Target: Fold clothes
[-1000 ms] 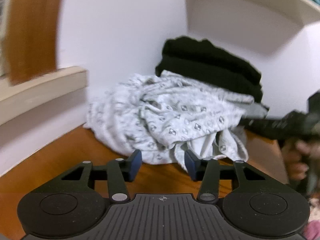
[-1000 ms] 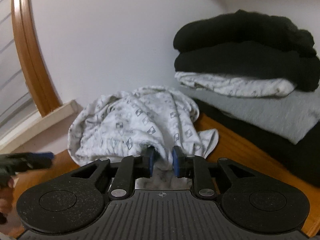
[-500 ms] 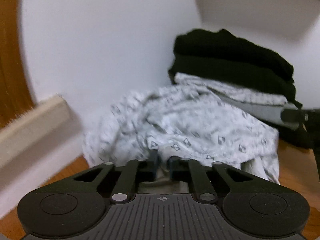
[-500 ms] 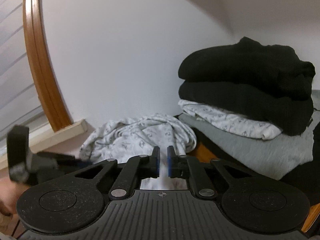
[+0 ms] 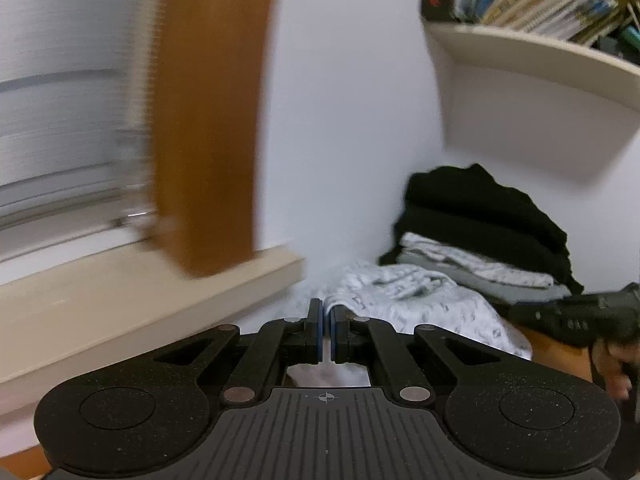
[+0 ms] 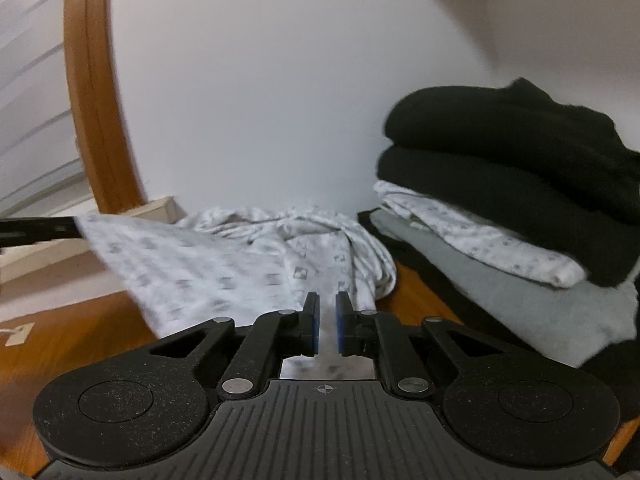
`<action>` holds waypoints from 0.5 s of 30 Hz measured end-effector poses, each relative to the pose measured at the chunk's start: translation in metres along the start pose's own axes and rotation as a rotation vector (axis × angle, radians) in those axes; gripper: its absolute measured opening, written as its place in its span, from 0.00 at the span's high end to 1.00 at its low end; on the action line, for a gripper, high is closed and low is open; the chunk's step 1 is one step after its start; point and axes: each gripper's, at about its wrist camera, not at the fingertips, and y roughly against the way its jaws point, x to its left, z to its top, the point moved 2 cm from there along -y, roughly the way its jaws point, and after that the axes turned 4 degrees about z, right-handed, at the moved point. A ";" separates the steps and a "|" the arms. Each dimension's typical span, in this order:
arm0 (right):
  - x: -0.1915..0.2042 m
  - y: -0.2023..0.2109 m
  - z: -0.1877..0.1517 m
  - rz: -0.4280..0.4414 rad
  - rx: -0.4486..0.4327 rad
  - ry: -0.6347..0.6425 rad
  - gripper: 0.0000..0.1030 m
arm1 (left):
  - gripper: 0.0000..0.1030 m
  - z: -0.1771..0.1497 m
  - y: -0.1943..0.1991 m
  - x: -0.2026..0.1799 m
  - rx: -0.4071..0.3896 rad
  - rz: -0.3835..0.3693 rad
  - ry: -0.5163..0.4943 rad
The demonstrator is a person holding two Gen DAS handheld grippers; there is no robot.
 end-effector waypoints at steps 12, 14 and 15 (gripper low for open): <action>0.112 -0.059 0.021 0.112 0.065 0.138 0.86 | 0.97 -0.091 0.098 0.106 0.023 0.010 0.072; 0.140 -0.074 0.026 0.144 0.099 0.183 0.77 | 0.97 -0.098 0.097 0.114 0.032 -0.014 0.098; 0.157 -0.082 0.028 0.166 0.123 0.219 0.76 | 0.97 -0.098 0.096 0.116 0.038 -0.023 0.103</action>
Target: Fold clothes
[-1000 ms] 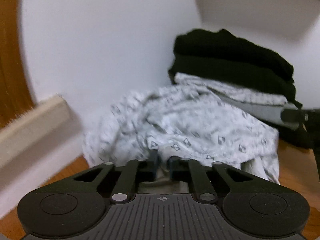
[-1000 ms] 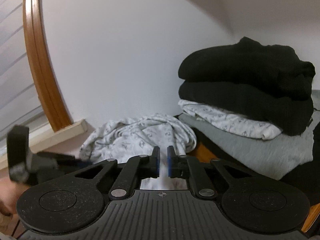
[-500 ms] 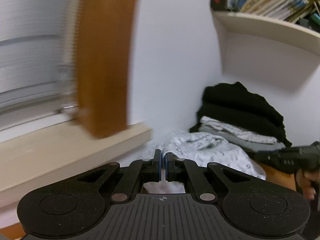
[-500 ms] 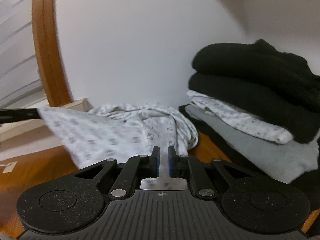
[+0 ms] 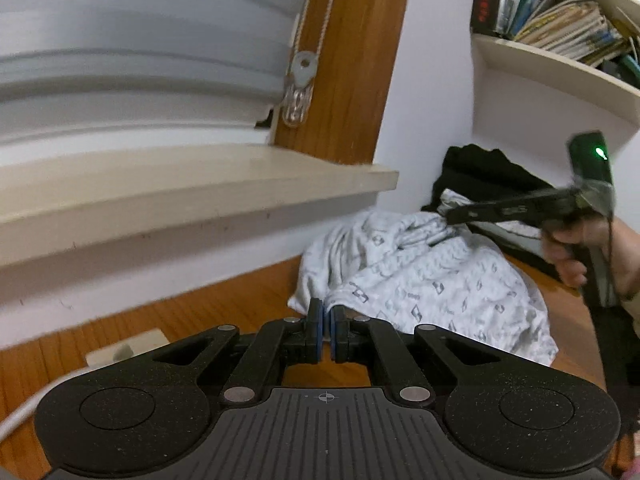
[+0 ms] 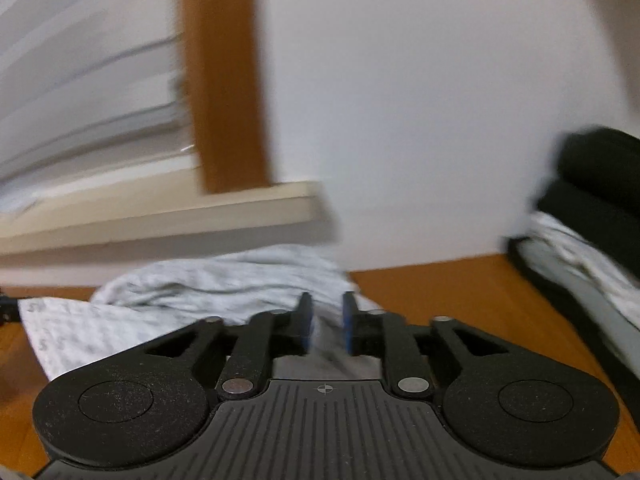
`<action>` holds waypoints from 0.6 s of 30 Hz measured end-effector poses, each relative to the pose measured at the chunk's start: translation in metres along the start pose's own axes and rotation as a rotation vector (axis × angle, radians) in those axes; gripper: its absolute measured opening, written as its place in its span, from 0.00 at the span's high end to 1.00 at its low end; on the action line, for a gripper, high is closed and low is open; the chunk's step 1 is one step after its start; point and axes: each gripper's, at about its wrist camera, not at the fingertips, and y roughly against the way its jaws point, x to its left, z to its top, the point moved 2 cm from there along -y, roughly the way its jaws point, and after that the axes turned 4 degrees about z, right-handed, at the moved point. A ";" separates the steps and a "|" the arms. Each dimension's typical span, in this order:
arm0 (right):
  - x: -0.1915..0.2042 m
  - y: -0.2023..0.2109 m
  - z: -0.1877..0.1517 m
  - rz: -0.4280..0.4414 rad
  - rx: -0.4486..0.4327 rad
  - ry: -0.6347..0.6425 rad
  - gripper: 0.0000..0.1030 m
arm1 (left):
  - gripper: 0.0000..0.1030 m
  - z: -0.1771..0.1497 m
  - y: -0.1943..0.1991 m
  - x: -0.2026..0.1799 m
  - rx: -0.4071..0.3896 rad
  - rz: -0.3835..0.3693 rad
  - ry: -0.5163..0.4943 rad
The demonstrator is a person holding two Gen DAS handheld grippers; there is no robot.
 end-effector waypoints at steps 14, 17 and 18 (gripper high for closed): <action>0.083 -0.046 0.013 0.075 0.200 0.363 0.52 | 0.96 -0.008 -0.010 -0.002 0.055 -0.028 -0.031; 0.098 -0.049 0.020 0.074 0.175 0.429 0.45 | 0.96 -0.009 -0.009 -0.007 0.059 -0.048 -0.051; 0.103 -0.051 0.023 0.075 0.161 0.442 0.41 | 0.96 -0.009 -0.010 -0.010 0.064 -0.059 -0.060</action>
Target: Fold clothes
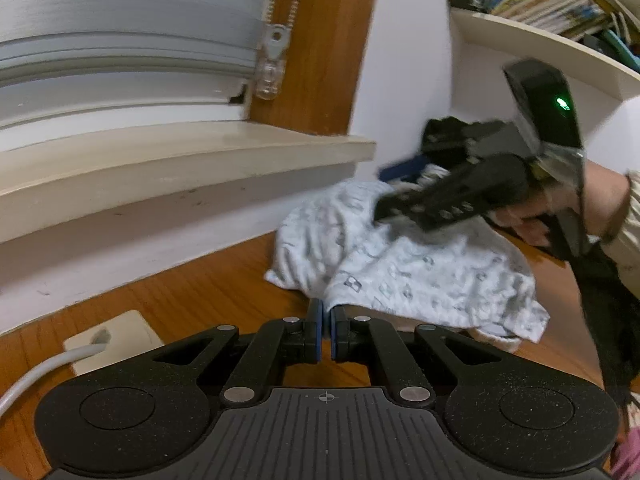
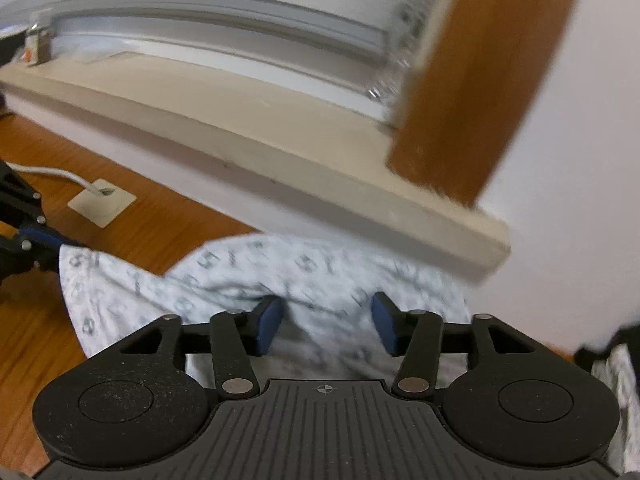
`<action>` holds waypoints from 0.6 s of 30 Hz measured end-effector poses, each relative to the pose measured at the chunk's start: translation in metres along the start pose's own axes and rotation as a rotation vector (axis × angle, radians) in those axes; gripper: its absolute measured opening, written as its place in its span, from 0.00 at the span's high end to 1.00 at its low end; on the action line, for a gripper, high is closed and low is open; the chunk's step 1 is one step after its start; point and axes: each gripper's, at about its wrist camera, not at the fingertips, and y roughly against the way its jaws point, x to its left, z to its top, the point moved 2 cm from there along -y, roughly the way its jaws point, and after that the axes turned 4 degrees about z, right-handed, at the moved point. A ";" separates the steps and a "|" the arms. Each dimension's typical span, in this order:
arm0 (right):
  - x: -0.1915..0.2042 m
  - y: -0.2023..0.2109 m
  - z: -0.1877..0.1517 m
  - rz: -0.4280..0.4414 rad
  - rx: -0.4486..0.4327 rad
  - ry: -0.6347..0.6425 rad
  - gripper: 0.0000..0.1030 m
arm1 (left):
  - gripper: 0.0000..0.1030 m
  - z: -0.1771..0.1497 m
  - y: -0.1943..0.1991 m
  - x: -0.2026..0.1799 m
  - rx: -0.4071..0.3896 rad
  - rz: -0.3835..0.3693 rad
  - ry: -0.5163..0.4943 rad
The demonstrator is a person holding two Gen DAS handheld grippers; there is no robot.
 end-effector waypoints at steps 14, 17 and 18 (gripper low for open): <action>0.002 -0.018 0.012 0.035 -0.025 -0.030 0.89 | 0.97 0.005 0.010 -0.010 -0.040 -0.019 -0.012; -0.004 0.005 0.021 -0.027 -0.113 -0.049 0.92 | 0.97 0.009 0.017 -0.011 -0.071 -0.028 -0.019; -0.008 0.015 0.024 -0.059 -0.139 -0.059 0.92 | 0.97 0.010 0.020 -0.011 -0.089 -0.034 -0.013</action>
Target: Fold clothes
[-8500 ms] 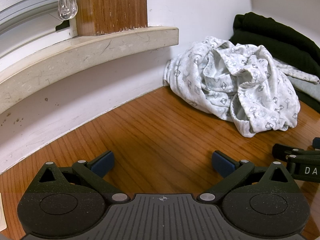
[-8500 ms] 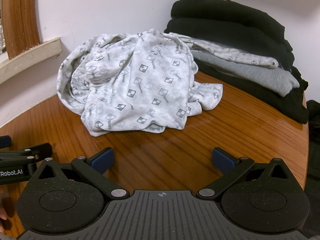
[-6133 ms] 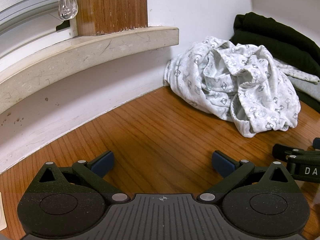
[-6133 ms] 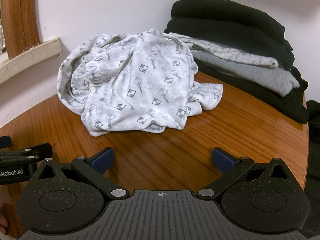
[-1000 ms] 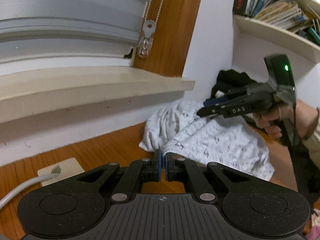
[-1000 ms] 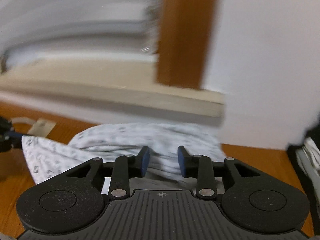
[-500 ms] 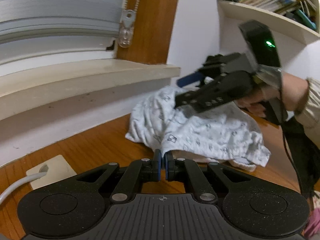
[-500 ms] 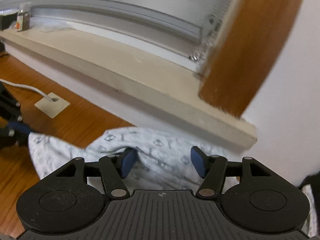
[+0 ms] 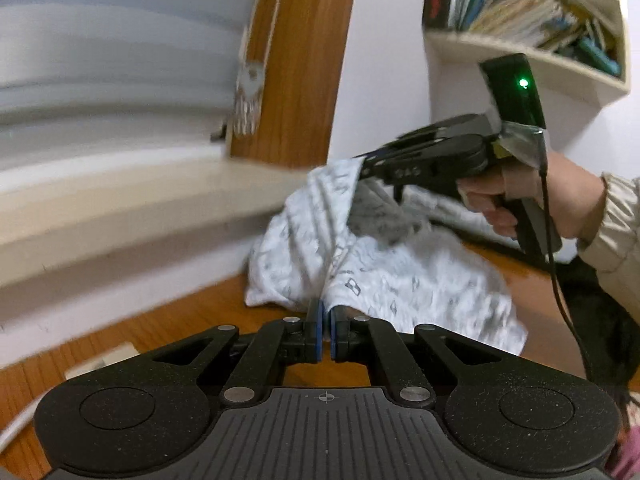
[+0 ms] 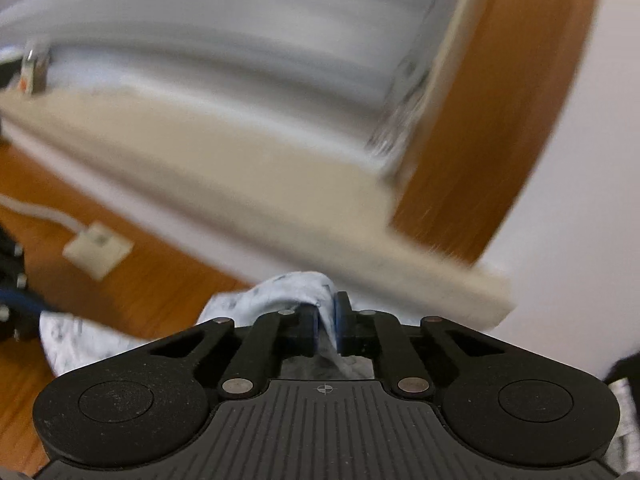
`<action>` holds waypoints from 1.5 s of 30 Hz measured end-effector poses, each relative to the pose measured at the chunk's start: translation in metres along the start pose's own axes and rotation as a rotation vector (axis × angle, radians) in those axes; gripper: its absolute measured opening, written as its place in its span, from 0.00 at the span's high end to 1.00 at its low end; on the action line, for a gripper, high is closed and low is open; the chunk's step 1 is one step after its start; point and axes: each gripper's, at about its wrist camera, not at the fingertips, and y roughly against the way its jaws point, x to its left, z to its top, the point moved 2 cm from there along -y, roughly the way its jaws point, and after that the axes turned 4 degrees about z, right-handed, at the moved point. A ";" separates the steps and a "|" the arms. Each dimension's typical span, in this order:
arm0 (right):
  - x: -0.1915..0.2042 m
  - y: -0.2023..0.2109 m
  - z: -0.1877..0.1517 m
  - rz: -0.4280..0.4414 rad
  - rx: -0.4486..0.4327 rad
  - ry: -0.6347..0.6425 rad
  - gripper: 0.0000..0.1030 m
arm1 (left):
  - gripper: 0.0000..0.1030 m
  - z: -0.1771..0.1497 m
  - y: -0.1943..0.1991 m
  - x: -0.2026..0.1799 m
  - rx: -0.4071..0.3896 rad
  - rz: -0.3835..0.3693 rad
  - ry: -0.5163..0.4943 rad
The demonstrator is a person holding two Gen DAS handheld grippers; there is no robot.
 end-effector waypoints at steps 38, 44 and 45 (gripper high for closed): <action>-0.156 0.085 -0.123 -0.252 0.166 -0.375 0.50 | 0.79 0.011 0.045 0.107 -0.087 0.251 0.242; -0.124 0.054 -0.153 -0.168 0.219 -0.399 0.51 | 0.74 0.011 0.049 0.117 -0.096 0.285 0.276; -0.120 0.054 -0.155 -0.161 0.215 -0.402 0.51 | 0.74 0.012 0.049 0.115 -0.092 0.279 0.270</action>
